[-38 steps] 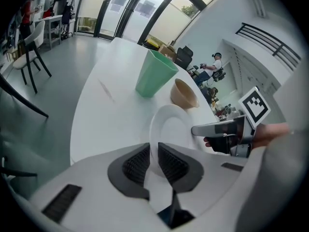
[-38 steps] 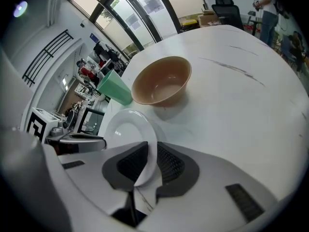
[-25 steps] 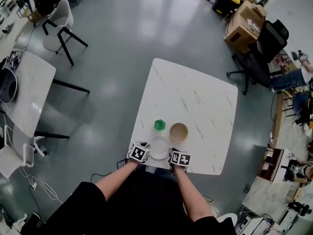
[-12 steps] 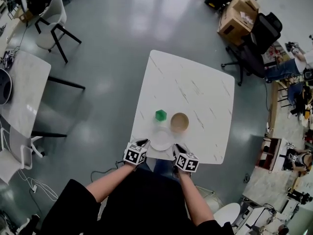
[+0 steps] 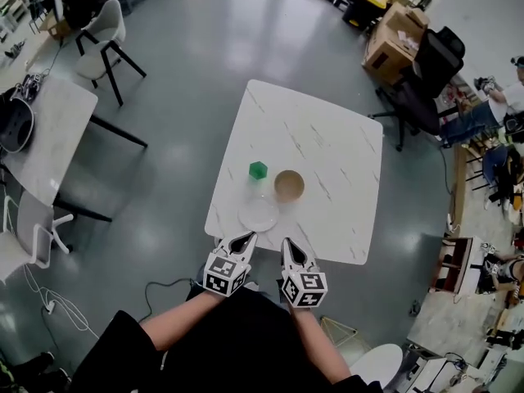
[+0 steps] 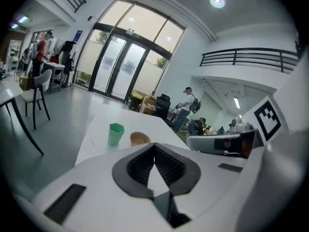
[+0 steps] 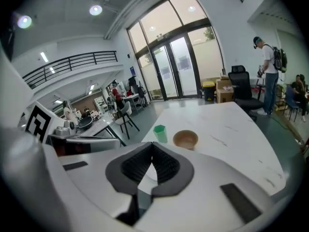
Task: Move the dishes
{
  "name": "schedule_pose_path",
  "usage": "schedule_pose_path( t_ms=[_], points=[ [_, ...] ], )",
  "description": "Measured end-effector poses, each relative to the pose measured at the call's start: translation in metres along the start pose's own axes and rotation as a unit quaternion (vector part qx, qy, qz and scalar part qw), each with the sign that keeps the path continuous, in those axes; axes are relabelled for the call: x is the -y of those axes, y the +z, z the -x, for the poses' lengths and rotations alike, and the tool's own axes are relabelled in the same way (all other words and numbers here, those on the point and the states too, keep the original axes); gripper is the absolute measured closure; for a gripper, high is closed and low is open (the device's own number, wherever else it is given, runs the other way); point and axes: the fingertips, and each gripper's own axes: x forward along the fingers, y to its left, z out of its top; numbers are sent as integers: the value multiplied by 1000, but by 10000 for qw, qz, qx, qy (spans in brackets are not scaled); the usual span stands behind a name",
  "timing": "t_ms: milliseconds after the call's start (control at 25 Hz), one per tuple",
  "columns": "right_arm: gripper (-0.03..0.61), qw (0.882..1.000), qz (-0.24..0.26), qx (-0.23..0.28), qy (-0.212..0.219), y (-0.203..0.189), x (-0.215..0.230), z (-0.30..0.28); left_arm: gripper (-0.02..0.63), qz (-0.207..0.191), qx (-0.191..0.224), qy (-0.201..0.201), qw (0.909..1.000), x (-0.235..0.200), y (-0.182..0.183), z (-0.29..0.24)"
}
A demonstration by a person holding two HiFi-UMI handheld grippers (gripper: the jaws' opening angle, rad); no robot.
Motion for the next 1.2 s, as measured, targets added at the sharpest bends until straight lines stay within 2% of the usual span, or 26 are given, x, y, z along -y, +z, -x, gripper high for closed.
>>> schedule_pose_path(
  t_ms=[120, 280, 480, 600, 760, 1000, 1200],
  points=[
    [561, 9985, 228, 469, 135, 10, -8, 50, 596, -111, 419, 126, 9990, 46, 2, 21],
    [561, 9962, 146, 808, 285, 5, -20, 112, 596, -156, 849, 211, 9960, 104, 0, 55],
    [561, 9918, 557, 1147, 101, -1, -36, 165, 596, -818, 1192, 437, 9885, 161, 17, 90],
    [561, 9892, 586, 1342, 10, -3, -42, 191, 597, -955, 1344, 449, 9853, 184, 16, 112],
    [561, 9818, 790, 1714, -199, 4, -44, 215, 597, -1357, 1520, 353, 9784, 199, 13, 123],
    [561, 9753, 1031, 1934, -291, 12, -62, 224, 597, -1391, 1788, 247, 9737, 200, 19, 136],
    [561, 9728, 1153, 1987, -289, 18, -79, 219, 596, -1495, 1823, 169, 9717, 190, 28, 143]
  ],
)
